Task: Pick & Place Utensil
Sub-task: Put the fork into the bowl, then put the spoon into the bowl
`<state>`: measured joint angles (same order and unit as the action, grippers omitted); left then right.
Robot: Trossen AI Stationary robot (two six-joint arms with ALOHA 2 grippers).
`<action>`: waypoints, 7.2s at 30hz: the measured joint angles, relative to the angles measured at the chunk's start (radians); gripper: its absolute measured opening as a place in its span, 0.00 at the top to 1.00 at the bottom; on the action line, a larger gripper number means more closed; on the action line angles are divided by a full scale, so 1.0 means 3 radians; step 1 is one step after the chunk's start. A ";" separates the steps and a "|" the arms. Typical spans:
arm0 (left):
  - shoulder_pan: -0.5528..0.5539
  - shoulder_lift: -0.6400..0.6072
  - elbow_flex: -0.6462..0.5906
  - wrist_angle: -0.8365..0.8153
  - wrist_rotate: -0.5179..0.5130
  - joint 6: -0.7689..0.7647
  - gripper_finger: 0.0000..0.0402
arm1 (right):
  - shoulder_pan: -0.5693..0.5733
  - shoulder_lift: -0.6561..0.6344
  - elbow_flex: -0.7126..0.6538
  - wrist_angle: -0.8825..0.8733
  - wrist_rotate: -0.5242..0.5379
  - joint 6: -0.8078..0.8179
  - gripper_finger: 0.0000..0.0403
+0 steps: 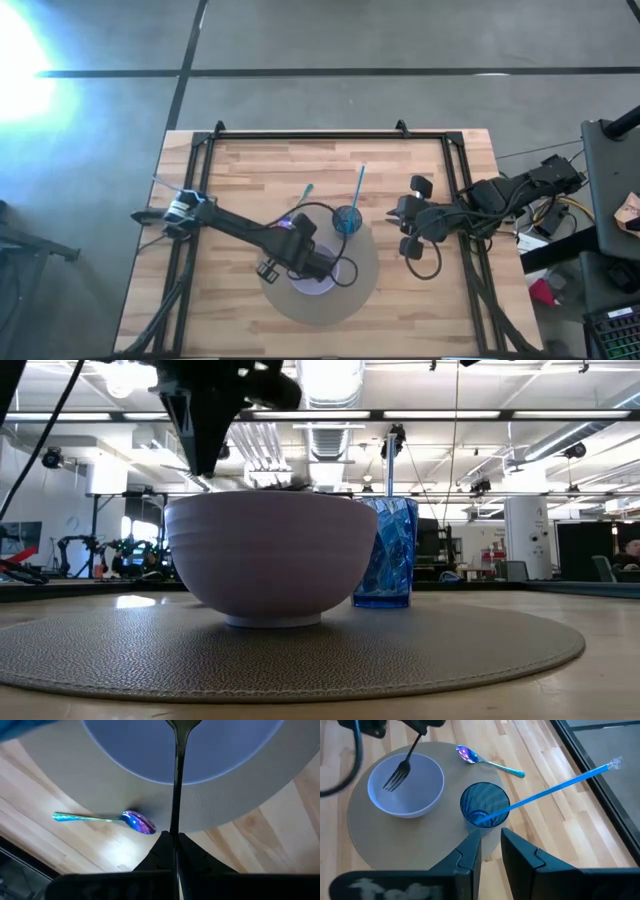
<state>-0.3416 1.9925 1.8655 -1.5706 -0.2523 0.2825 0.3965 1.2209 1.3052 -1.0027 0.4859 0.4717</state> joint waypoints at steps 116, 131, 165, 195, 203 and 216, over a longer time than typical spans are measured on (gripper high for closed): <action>-0.0388 0.0089 -0.0785 0.0744 -0.1983 0.1496 0.78 | 0.0001 0.0000 -0.0005 0.0058 0.0010 0.0001 0.83; -0.0410 0.0087 -0.0681 0.0169 -0.1818 0.0679 0.78 | 0.0000 0.0000 -0.0005 0.0060 0.0010 0.0001 0.83; -0.0423 -0.0610 -0.0591 -0.0003 -0.1503 -0.0564 0.78 | 0.0001 0.0000 0.0048 0.0062 -0.0199 0.0001 0.83; 0.1585 -0.2270 -0.2136 0.2379 -0.0614 -0.1827 0.78 | 0.0001 0.0000 0.0047 0.0048 -0.0256 0.0001 0.83; 0.1857 -0.2224 -0.2424 0.2494 -0.0459 -0.1811 0.75 | 0.0000 0.0000 0.0046 0.0041 -0.0263 0.0001 0.83; 0.1968 -0.2216 -0.2988 0.2533 0.0246 -0.2166 0.53 | 0.0001 0.0000 0.0043 0.0046 -0.0263 0.0082 0.83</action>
<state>0.2489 1.3277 0.9690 -0.8108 -0.1786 -0.3674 0.3969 1.2209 1.3182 -0.9890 0.4068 0.4964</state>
